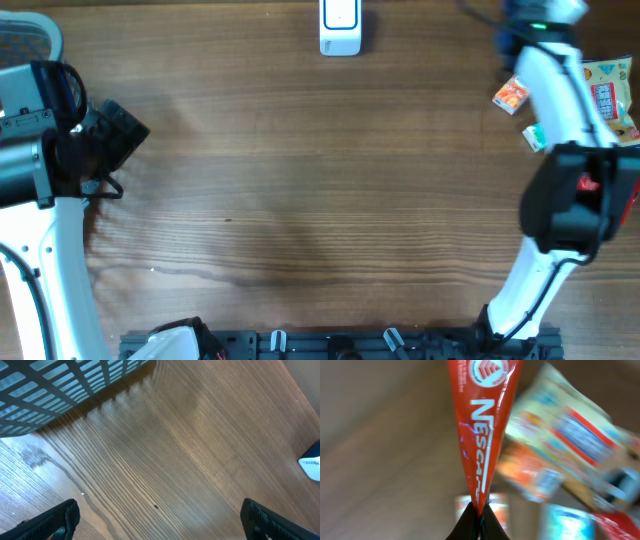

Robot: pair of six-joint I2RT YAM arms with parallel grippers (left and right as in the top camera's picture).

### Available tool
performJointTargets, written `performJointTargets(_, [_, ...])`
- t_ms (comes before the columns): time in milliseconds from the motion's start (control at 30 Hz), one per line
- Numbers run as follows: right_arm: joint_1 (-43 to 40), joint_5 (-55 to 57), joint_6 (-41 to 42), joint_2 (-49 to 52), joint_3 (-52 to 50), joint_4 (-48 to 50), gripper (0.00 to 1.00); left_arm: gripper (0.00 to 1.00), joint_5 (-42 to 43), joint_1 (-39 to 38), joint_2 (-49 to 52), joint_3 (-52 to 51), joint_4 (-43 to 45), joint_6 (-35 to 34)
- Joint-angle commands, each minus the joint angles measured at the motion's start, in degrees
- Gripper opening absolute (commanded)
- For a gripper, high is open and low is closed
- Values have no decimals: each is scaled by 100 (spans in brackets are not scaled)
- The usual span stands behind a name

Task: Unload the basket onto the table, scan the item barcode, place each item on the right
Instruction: 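Carry the Nescafe stick right and release it on the snack pile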

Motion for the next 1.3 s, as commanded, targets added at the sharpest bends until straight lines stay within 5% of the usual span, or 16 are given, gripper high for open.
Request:
performJointTargets(0, [-824,-909,761,44,-348,-197,4,100,-94,31,-15,44,0,-81])
performJointTargets(167, [-1613,-1803,557,44,-588,-216,4,100,-94,31,-15,44,2,-81])
performJointTargets(233, [-1823,-2109,275,44,-588,-177,15,100,-94,31,-15,44,0,-81])
performJointTargets(267, [-1902,-2243,151,44,-588,-144,29,100,-94,31,-15,44,2,-81])
performJointTargets(300, [-1969,-2354,85,44,-588,-144,61,100,-94,31,-15,44,0,-81])
performJointTargets(367, [-2028,-2463,4,44,-588,-160,85,100,-94,31,-15,44,0,-81])
performJointTargets(500, [-2022,-2741,-278,-28,-588,-234,97,100,-94,31,-15,44,0,-81])
performJointTargets(933, [-1864,-3217,-415,-2441,-586,-1558,100,100,-94,31,-15,44,0,-81])
performJointTargets(1267, [-535,-3209,-780,-4116,-922,-3086,100,100,-94,31,-15,44,0,-81])
